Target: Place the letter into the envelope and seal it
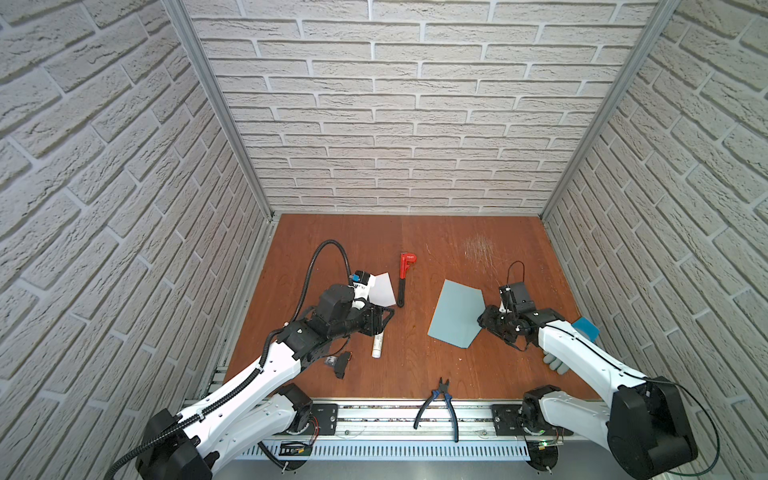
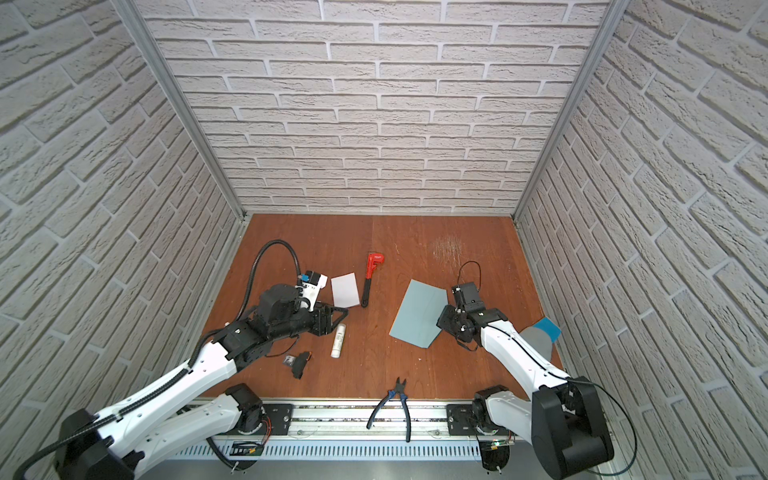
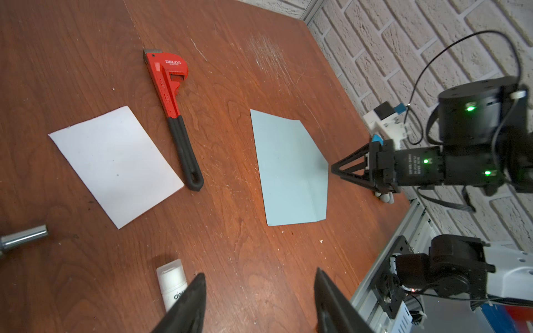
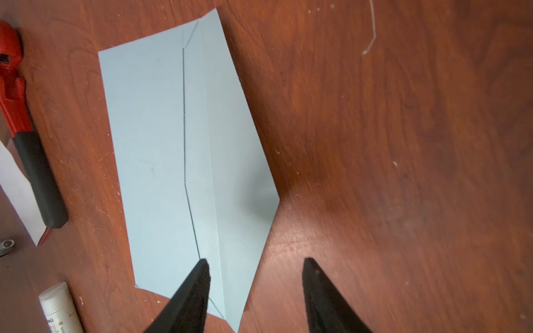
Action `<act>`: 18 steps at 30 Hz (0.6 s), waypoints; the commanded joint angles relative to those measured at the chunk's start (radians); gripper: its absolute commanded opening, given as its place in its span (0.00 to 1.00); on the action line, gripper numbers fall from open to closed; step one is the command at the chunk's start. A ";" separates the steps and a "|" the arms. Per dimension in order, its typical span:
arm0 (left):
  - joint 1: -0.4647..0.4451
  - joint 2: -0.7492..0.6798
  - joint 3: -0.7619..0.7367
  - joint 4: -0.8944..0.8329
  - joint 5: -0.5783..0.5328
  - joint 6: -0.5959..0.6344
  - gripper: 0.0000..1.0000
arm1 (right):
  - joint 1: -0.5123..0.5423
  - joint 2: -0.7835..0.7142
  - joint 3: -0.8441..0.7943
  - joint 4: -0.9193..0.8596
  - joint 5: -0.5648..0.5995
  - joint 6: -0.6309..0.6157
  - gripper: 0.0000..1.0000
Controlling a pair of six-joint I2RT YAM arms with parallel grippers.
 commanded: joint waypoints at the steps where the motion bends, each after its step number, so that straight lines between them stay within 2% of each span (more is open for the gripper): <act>1: -0.002 -0.025 0.011 -0.003 -0.015 0.020 0.60 | -0.010 0.048 -0.023 0.122 -0.056 0.009 0.51; 7: -0.001 -0.038 0.030 -0.024 -0.017 0.032 0.60 | -0.013 0.138 -0.043 0.226 -0.119 0.006 0.47; 13: 0.000 -0.037 0.029 -0.027 -0.016 0.026 0.59 | -0.014 0.159 -0.057 0.266 -0.138 -0.012 0.37; 16: -0.001 -0.034 0.033 -0.032 -0.018 0.030 0.59 | -0.014 0.155 -0.052 0.261 -0.155 -0.041 0.27; 18: 0.001 -0.028 0.038 -0.040 -0.022 0.035 0.60 | -0.014 0.150 -0.042 0.248 -0.172 -0.069 0.13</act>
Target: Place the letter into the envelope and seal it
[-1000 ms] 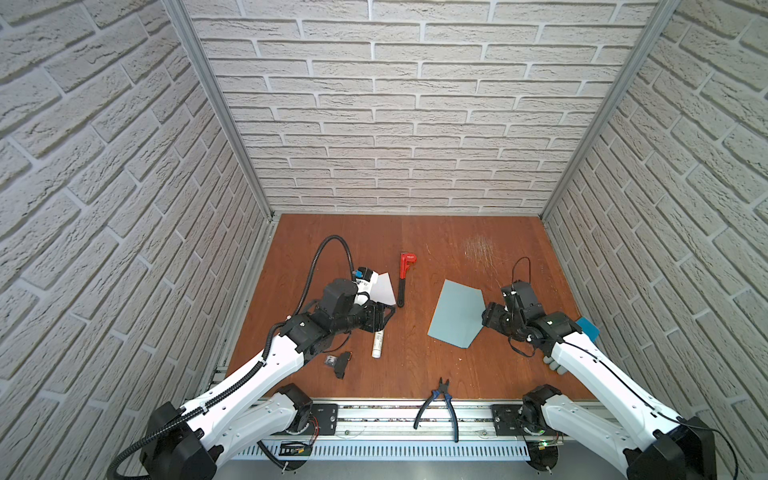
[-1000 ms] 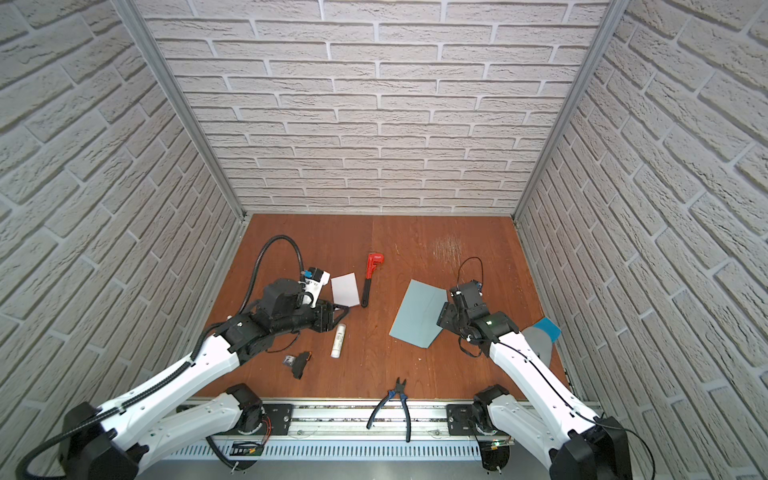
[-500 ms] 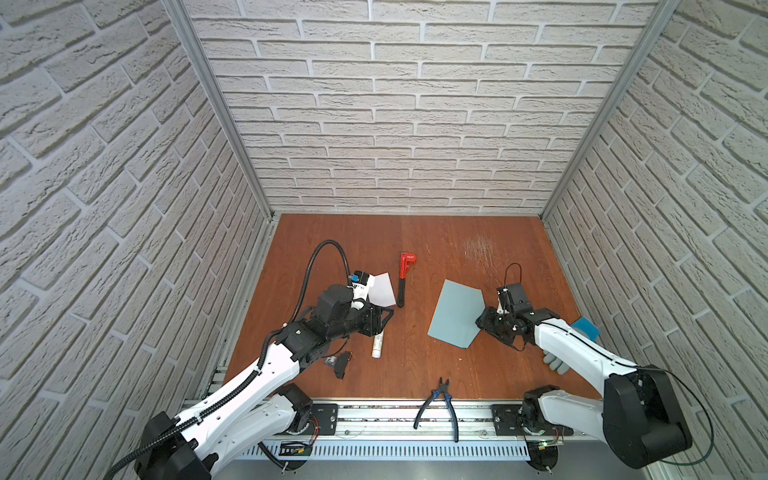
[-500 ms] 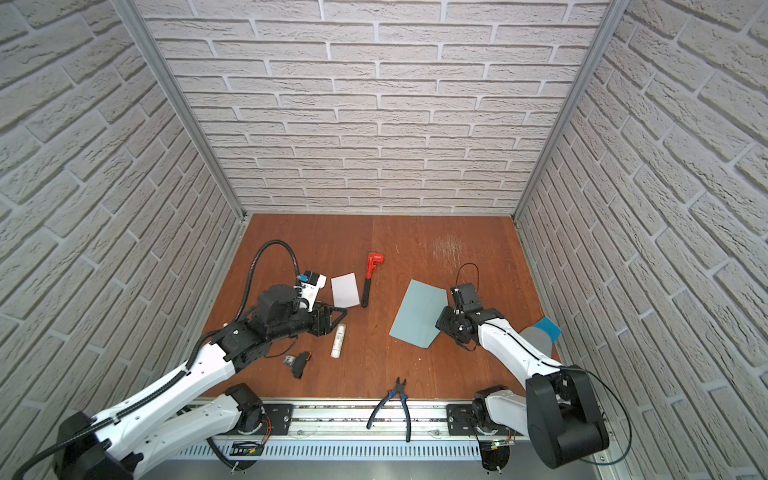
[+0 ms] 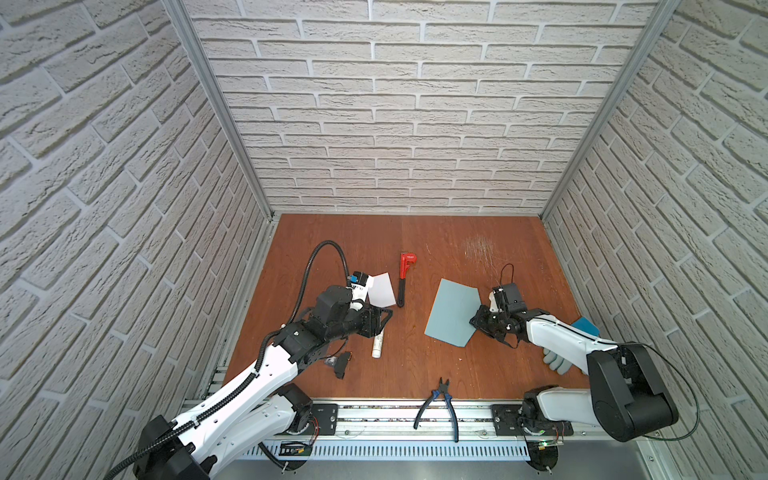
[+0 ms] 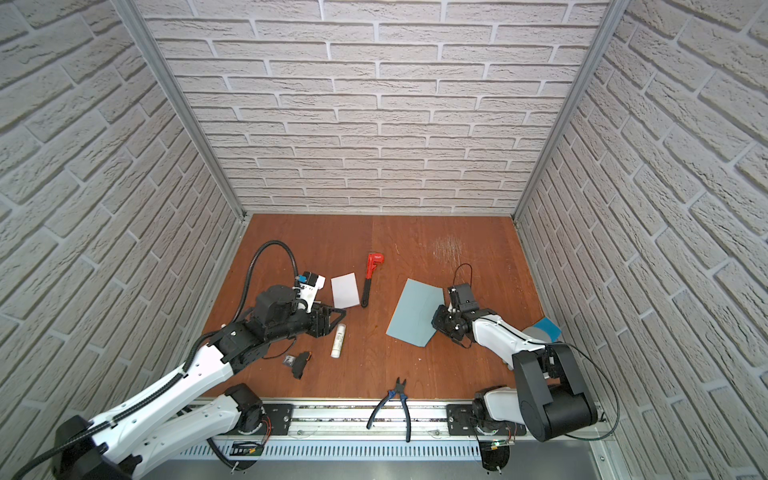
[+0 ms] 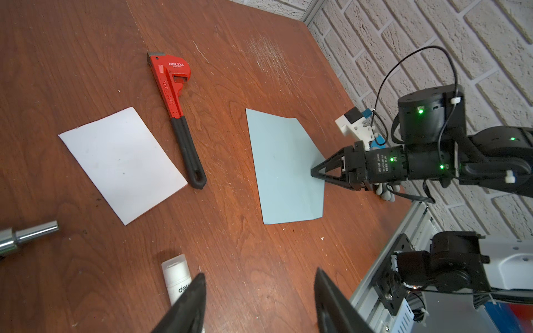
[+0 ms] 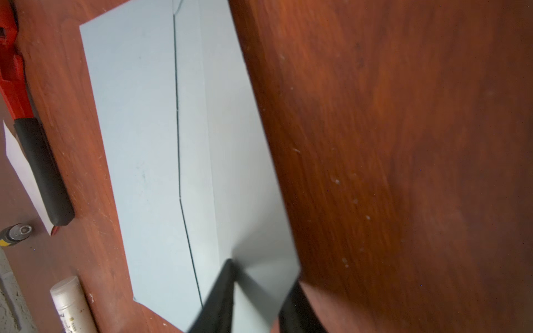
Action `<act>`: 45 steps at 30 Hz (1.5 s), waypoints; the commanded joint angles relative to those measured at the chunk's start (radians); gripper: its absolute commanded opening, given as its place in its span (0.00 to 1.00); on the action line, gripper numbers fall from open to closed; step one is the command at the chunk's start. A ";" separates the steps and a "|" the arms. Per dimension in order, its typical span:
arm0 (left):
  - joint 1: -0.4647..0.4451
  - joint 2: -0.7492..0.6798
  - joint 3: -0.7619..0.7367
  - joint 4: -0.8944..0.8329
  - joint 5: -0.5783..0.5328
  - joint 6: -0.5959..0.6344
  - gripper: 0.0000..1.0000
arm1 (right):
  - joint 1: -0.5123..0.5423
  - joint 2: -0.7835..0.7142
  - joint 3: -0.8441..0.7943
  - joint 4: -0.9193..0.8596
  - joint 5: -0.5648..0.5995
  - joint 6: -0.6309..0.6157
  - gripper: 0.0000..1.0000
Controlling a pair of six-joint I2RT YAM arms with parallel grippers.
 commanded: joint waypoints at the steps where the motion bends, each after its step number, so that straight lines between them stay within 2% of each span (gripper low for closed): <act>1: 0.001 -0.003 0.038 -0.011 -0.014 0.026 0.60 | -0.004 -0.006 0.005 0.018 -0.046 -0.056 0.08; 7: 0.006 -0.009 0.038 -0.019 -0.022 0.036 0.60 | 0.038 -0.037 0.041 -0.021 -0.130 -0.104 0.06; 13: 0.008 -0.011 0.033 -0.022 -0.025 0.037 0.59 | 0.190 -0.031 0.118 -0.123 -0.076 -0.121 0.06; 19: 0.013 -0.011 0.038 -0.028 -0.028 0.041 0.60 | 0.287 0.008 0.139 -0.107 -0.025 -0.083 0.06; 33: 0.021 -0.047 0.023 -0.052 -0.040 0.040 0.60 | 0.343 0.045 0.122 -0.084 0.012 -0.061 0.07; 36: 0.022 -0.054 0.023 -0.060 -0.040 0.043 0.60 | 0.347 0.036 0.121 -0.095 0.027 -0.061 0.14; 45: 0.023 -0.085 0.054 -0.111 -0.055 0.016 0.60 | 0.346 -0.048 0.149 -0.194 0.077 -0.063 0.56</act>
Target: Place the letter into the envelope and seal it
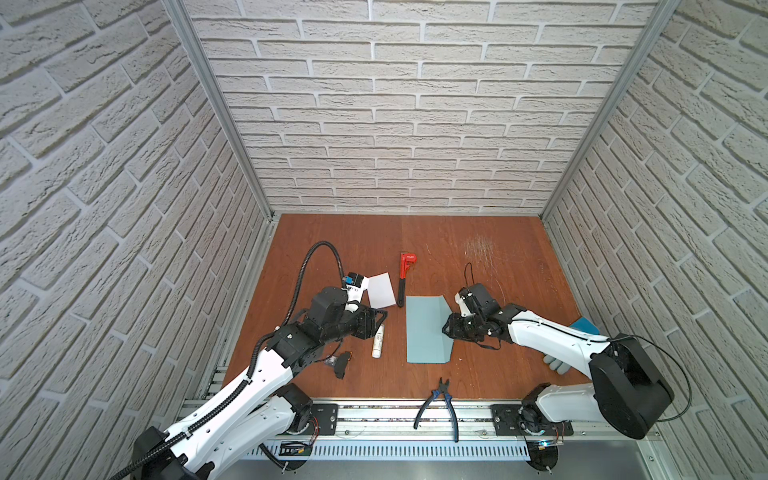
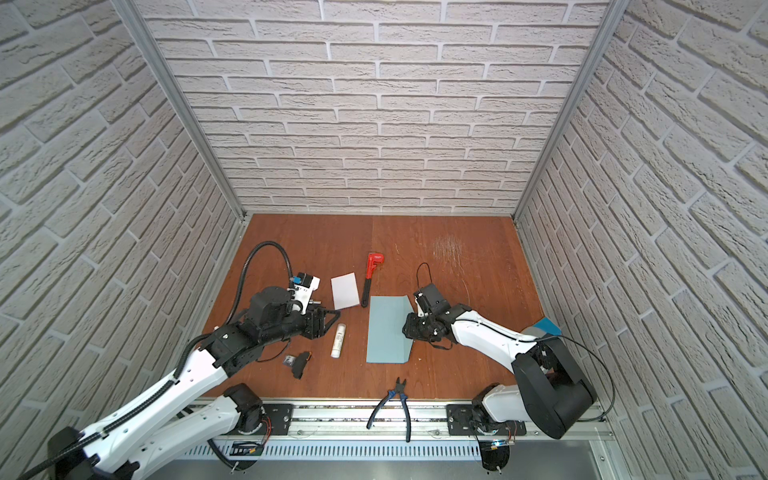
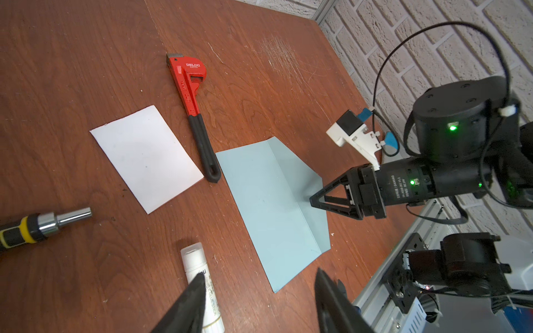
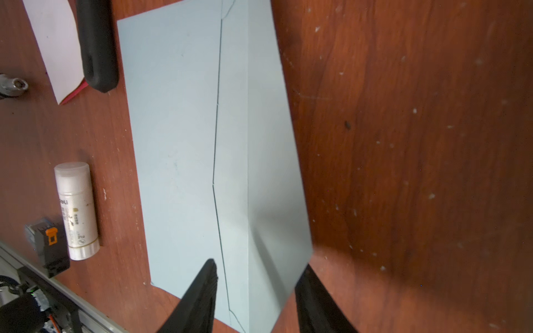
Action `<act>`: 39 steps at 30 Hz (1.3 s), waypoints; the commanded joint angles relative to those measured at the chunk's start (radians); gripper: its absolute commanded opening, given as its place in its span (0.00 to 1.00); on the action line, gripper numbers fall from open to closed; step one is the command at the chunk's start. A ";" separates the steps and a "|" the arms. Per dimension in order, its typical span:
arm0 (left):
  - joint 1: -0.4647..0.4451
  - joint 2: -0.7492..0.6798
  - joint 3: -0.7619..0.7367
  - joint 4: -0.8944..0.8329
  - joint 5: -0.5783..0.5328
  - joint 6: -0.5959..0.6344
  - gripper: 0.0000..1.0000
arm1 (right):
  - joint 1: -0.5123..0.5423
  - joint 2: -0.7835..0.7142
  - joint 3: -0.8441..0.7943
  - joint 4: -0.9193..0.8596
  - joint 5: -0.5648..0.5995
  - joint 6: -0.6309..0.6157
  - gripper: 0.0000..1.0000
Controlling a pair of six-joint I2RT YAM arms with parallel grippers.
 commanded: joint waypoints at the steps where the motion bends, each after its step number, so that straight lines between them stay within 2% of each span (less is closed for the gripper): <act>1: 0.004 -0.033 0.041 -0.021 -0.025 -0.011 0.60 | 0.008 -0.075 0.025 -0.072 0.048 -0.002 0.59; 5: 0.005 -0.059 0.067 -0.104 -0.069 -0.044 0.60 | 0.007 -0.197 0.049 -0.174 0.109 -0.005 0.66; 11: 0.005 -0.068 0.109 -0.264 -0.156 -0.112 0.59 | 0.007 -0.390 0.094 -0.312 0.172 -0.017 0.66; 16: 0.005 -0.069 0.123 -0.350 -0.162 -0.185 0.58 | 0.010 -0.461 0.122 -0.349 0.131 -0.004 0.65; 21: 0.004 -0.081 0.145 -0.406 -0.248 -0.251 0.53 | 0.033 -0.510 0.097 -0.301 0.102 0.003 0.63; 26: 0.006 -0.127 0.130 -0.361 -0.261 -0.279 0.53 | 0.070 -0.504 0.089 -0.262 0.081 0.028 0.61; 31: 0.035 -0.057 0.158 -0.345 -0.226 -0.246 0.54 | 0.110 -0.445 0.102 -0.200 0.080 0.055 0.60; 39: 0.181 0.017 0.099 -0.185 -0.053 -0.183 0.56 | 0.173 -0.173 0.237 -0.094 0.088 0.040 0.60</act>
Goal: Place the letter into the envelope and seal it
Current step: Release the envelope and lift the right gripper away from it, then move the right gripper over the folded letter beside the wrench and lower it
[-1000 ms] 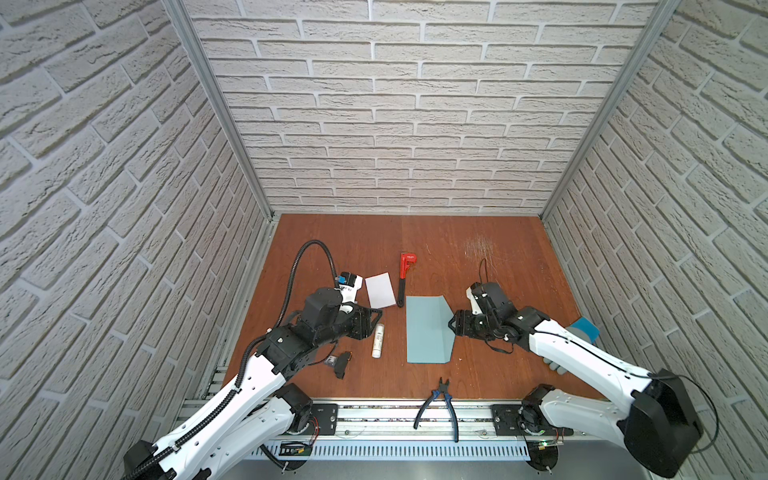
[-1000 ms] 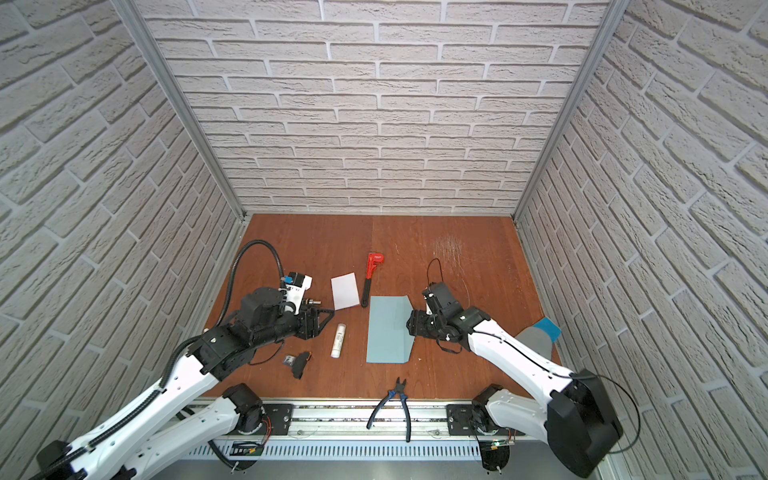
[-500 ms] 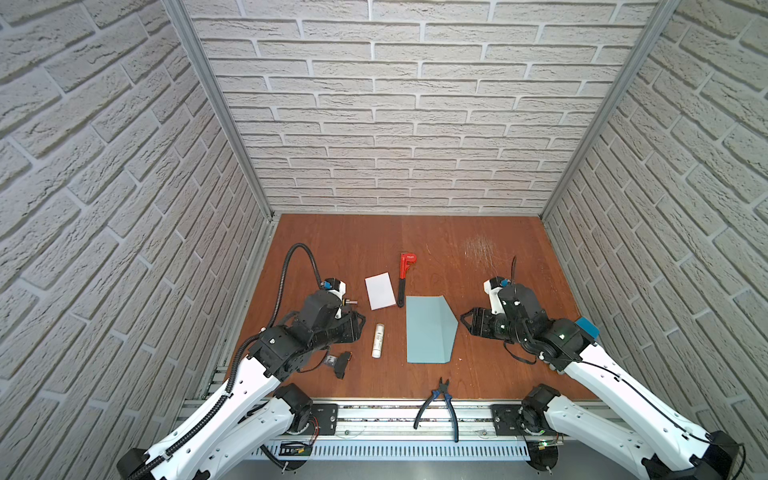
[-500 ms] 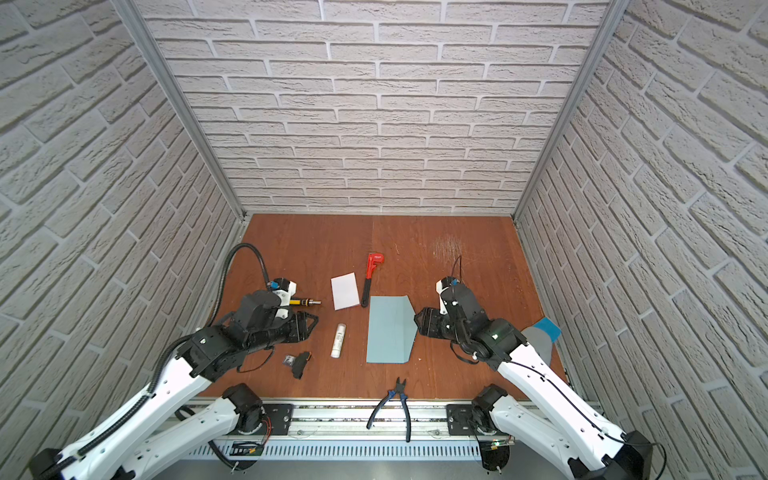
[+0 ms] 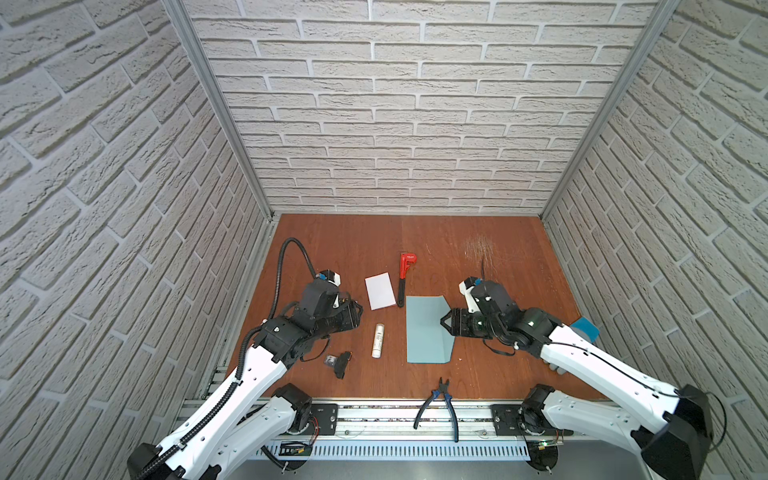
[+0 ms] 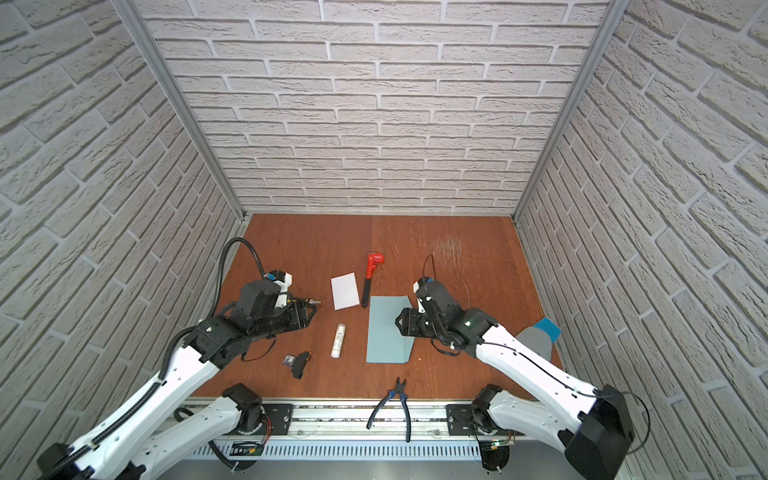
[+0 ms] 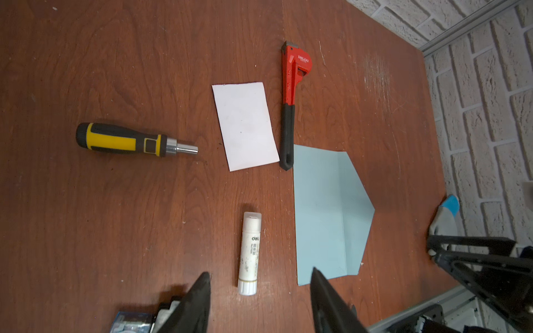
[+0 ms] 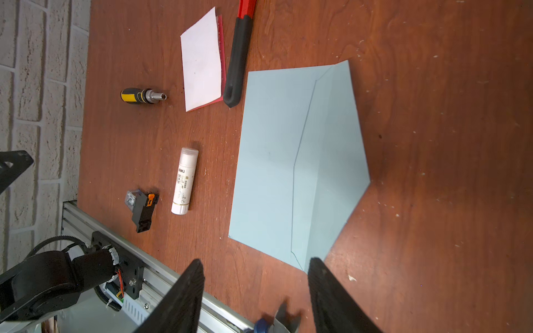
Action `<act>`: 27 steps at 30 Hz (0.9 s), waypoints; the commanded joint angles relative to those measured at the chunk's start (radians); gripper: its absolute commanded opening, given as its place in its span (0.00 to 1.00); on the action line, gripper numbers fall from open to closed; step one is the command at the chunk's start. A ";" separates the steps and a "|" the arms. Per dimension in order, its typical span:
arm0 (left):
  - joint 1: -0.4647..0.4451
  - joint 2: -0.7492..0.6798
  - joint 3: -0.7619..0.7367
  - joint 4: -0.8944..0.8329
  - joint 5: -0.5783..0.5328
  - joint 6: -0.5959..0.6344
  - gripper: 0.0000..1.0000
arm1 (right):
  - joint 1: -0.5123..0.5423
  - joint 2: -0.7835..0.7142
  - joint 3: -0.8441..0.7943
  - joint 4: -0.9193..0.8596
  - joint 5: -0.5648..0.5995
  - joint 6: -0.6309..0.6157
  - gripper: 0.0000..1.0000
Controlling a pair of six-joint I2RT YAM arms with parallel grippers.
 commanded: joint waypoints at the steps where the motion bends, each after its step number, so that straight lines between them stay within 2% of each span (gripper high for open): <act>1: 0.060 0.004 -0.043 0.135 0.104 0.045 0.56 | 0.022 0.092 0.086 0.110 0.002 -0.008 0.60; 8: 0.157 0.032 -0.077 0.199 0.236 0.115 0.57 | 0.044 0.320 0.256 0.185 -0.025 0.004 0.60; 18: 0.236 0.045 -0.147 0.264 0.276 0.117 0.57 | 0.031 0.635 0.466 0.276 -0.092 -0.019 0.60; 27: 0.269 0.084 -0.181 0.360 0.305 0.079 0.58 | -0.045 0.899 0.651 0.297 -0.189 -0.045 0.60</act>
